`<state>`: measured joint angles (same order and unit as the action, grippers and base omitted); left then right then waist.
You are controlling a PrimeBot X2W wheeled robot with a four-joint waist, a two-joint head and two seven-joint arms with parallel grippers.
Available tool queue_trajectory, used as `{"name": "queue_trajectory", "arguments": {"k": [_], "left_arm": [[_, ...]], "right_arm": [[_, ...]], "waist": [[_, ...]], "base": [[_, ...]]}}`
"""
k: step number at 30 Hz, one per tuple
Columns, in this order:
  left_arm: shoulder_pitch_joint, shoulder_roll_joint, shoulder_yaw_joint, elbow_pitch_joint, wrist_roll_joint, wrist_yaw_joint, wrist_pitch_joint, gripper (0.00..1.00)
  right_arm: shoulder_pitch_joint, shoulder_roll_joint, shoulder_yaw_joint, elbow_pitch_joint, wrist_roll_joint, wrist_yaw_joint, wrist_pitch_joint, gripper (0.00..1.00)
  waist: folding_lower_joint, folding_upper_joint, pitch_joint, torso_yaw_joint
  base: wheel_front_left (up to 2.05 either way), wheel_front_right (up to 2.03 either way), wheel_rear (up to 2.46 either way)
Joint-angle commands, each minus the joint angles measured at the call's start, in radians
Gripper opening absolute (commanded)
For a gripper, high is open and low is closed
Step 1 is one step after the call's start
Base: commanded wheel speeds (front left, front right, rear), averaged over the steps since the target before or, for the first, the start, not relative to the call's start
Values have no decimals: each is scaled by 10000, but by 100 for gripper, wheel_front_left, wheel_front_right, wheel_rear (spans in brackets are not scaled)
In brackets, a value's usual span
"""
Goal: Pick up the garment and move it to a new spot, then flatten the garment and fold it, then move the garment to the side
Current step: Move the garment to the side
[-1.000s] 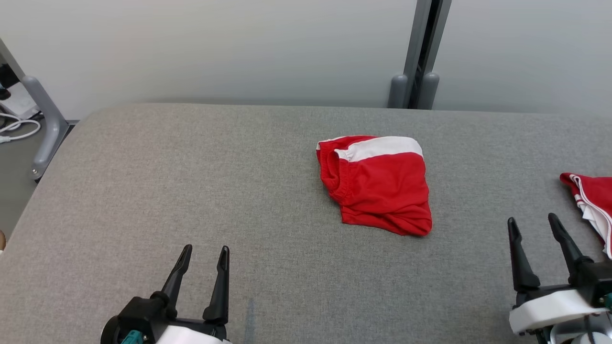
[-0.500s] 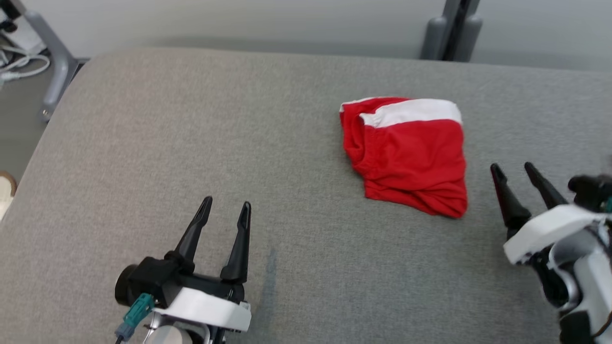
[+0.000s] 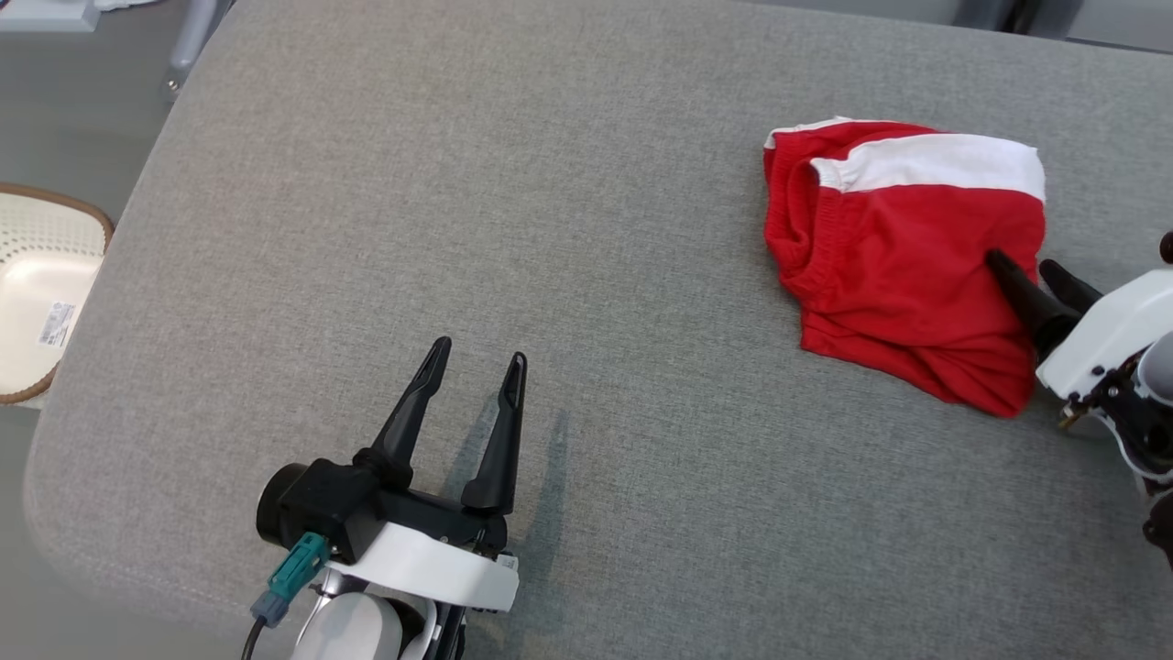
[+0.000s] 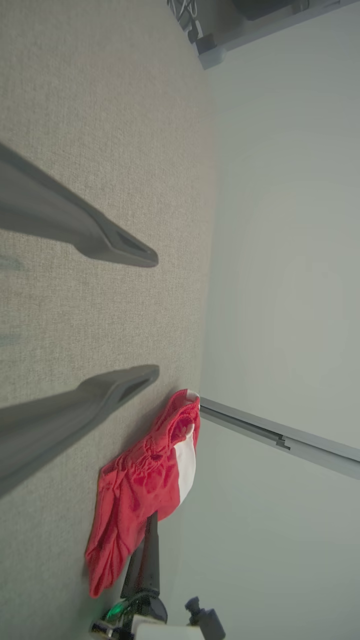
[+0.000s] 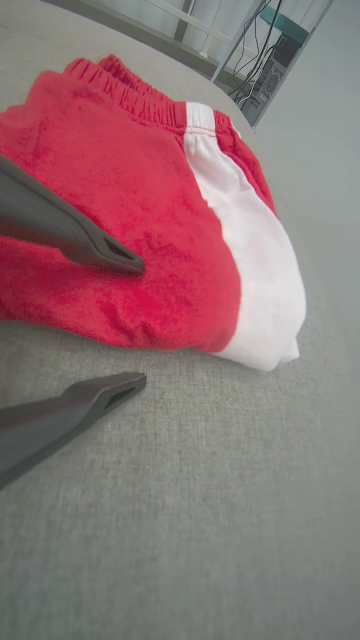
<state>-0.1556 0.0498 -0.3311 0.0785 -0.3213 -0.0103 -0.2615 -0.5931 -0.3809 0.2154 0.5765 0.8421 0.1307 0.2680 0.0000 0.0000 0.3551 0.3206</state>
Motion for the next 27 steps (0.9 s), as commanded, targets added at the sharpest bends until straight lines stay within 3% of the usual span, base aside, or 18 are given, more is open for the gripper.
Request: {"name": "queue_trajectory", "arguments": {"k": [1,9,10,11,12,20,27], "left_arm": [[-199,25,-11,-28,-93,48,-31,100],[-302,28,-71,12,-23,77,-31,100],[-340,28,-54,13,27,93,-31,100],[-367,28,-26,5,7,110,-31,100],[-386,26,-14,5,-7,116,-31,100],[-333,28,-72,47,-5,141,-31,100],[-253,26,-80,-2,111,47,-31,100]], "right_arm": [[-134,41,127,162,206,0,235,100],[-461,165,635,564,936,0,1006,100],[-486,182,746,548,992,0,1085,45],[-527,187,821,532,1079,0,1117,27],[-559,170,874,523,1153,0,1153,0],[-716,-177,1496,435,1098,-1,634,0],[-1043,-1436,3598,-480,-340,-1,-309,0]], "waist": [[0,0,156,176],[0,0,268,382],[0,0,274,400],[0,0,282,418],[0,0,283,433],[0,0,164,396],[0,0,-163,-178]], "base": [[0,0,0],[0,0,0],[0,0,0],[0,0,0],[0,0,0],[0,0,0],[0,0,0]]}}
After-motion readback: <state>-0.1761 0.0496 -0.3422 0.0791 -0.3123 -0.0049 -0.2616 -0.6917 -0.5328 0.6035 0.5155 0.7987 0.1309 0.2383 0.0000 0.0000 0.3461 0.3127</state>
